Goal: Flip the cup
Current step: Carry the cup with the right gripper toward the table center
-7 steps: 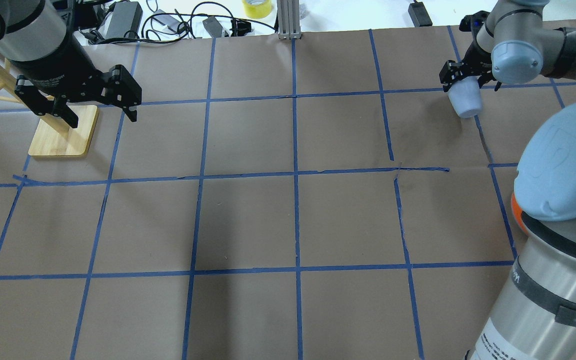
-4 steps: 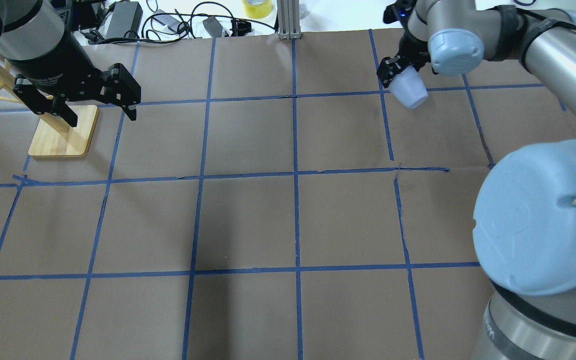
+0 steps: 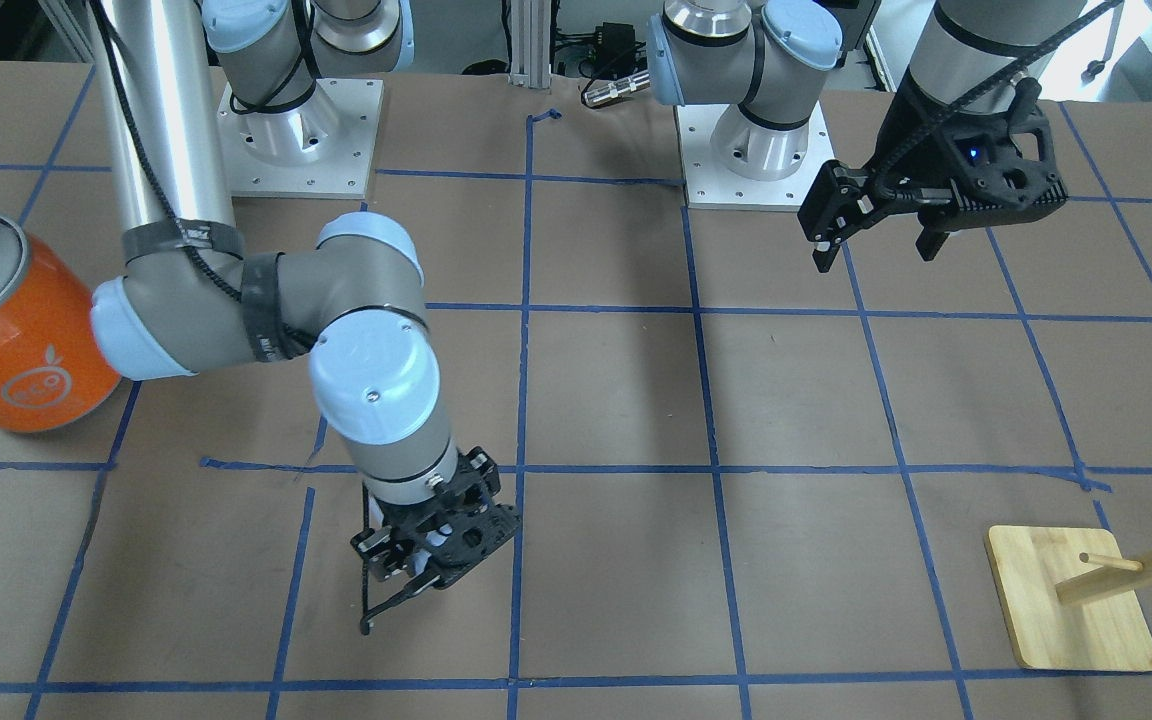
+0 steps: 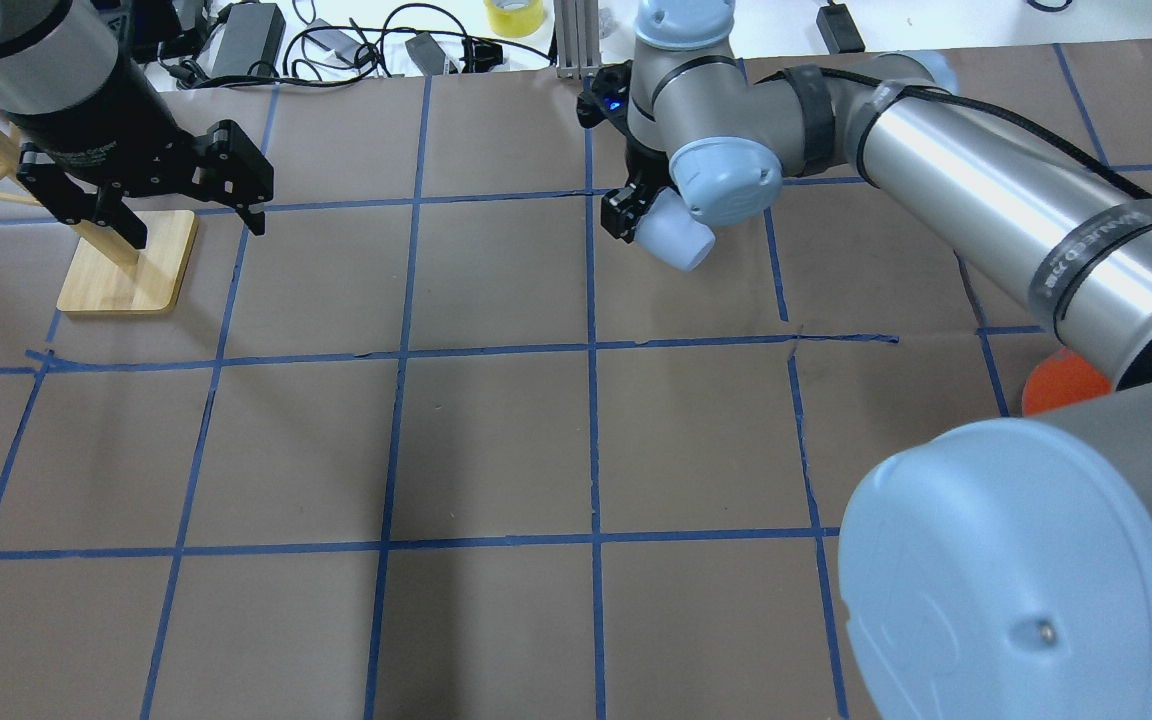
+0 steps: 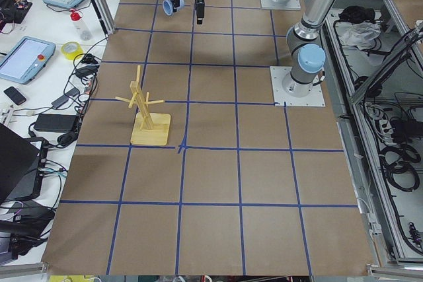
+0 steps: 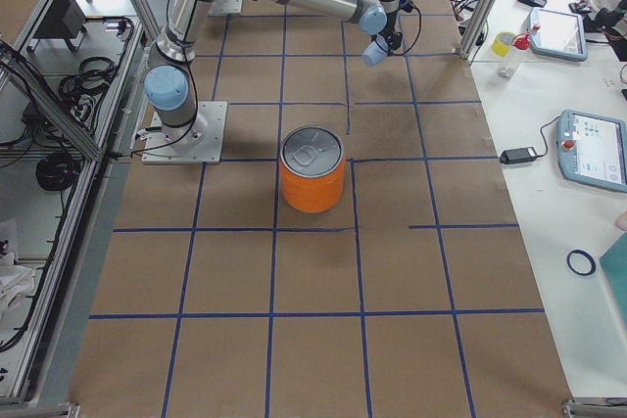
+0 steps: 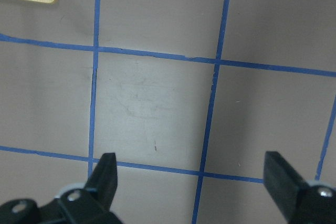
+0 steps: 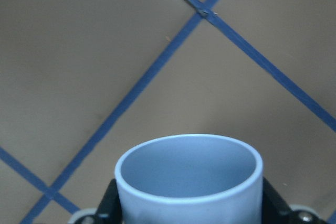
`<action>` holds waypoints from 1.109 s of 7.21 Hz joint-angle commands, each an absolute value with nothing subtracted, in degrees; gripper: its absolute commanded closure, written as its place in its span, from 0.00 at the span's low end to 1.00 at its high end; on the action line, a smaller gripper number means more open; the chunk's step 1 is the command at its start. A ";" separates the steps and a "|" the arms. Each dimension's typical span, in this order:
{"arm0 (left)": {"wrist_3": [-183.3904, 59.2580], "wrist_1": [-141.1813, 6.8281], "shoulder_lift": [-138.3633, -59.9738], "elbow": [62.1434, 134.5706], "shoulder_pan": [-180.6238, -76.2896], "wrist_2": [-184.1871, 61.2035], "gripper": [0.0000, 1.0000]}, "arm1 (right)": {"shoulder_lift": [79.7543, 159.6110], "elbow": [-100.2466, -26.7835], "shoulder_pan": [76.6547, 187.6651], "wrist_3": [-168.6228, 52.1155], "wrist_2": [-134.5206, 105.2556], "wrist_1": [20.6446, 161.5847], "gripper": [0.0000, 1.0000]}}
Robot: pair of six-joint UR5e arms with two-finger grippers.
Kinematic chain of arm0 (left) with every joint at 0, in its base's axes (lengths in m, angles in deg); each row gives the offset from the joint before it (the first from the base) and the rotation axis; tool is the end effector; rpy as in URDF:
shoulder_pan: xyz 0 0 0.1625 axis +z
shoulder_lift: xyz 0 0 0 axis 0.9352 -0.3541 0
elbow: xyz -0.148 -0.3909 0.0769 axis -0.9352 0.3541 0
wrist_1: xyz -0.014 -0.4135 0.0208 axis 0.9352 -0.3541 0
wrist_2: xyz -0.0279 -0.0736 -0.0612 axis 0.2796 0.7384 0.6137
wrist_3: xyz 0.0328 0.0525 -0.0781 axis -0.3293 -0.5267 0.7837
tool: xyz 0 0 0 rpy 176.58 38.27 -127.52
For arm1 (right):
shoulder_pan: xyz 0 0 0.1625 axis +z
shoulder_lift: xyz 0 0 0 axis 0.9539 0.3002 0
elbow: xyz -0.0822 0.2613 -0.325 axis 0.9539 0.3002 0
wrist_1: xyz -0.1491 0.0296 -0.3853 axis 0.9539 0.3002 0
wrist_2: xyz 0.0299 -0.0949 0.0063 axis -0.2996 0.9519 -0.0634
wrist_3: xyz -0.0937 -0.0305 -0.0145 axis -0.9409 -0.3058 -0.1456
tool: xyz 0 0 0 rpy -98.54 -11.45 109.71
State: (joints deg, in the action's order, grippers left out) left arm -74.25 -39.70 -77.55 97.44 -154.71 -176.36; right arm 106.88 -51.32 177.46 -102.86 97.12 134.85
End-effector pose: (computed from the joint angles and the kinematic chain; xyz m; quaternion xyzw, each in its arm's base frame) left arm -0.0889 -0.4906 0.5069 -0.0627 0.9972 -0.0271 0.0296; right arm 0.3116 -0.6427 0.2742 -0.3667 0.9284 -0.0600 0.0042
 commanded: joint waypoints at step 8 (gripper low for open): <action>-77.67 -39.67 -78.17 97.12 -147.14 -175.40 0.00 | 106.31 -57.79 187.05 -137.53 93.64 141.42 1.00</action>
